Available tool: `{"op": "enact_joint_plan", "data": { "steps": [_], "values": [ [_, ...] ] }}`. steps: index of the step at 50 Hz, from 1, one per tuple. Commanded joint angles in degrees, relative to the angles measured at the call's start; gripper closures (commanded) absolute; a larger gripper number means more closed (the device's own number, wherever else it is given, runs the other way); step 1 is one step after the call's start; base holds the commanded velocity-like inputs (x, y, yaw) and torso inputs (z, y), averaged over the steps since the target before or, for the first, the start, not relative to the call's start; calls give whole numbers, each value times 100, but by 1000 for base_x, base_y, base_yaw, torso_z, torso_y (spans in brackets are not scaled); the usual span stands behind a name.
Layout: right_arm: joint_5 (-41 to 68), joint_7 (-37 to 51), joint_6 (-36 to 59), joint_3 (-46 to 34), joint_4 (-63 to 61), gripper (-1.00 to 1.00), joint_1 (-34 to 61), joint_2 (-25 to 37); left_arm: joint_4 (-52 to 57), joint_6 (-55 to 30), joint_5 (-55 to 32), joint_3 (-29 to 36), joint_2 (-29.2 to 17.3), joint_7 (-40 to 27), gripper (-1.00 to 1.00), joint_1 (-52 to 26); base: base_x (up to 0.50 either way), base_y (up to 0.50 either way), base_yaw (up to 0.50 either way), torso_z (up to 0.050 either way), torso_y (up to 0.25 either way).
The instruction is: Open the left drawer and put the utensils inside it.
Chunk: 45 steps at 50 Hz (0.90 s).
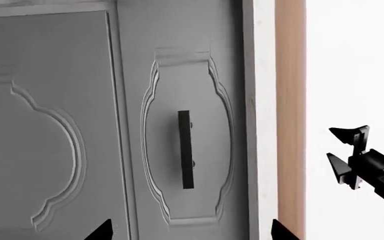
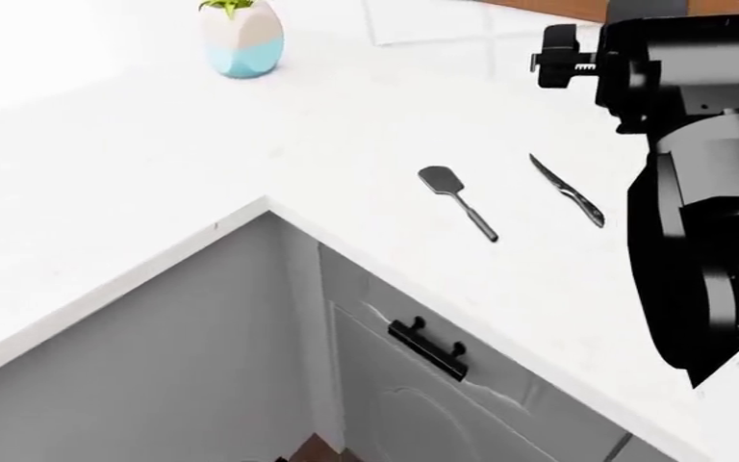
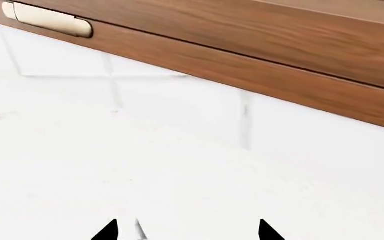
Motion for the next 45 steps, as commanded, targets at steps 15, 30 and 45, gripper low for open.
{"op": "enact_joint_plan", "data": {
  "steps": [15,30,45],
  "values": [
    [95,139,165,121,0,-100,1,21,11,61,-9,53,-7,-34,-100,17,0,0,500,0,0],
    [10,348,352,432,0,-100,-11,66,33,83,-35,68,-31,-71,-100,-3,194,-183,33,0,0],
    [-7,462,371,427,0,-100,-77,72,-26,111,-44,108,-20,-33,-100,10,313,-294,0,0,0]
  ]
}}
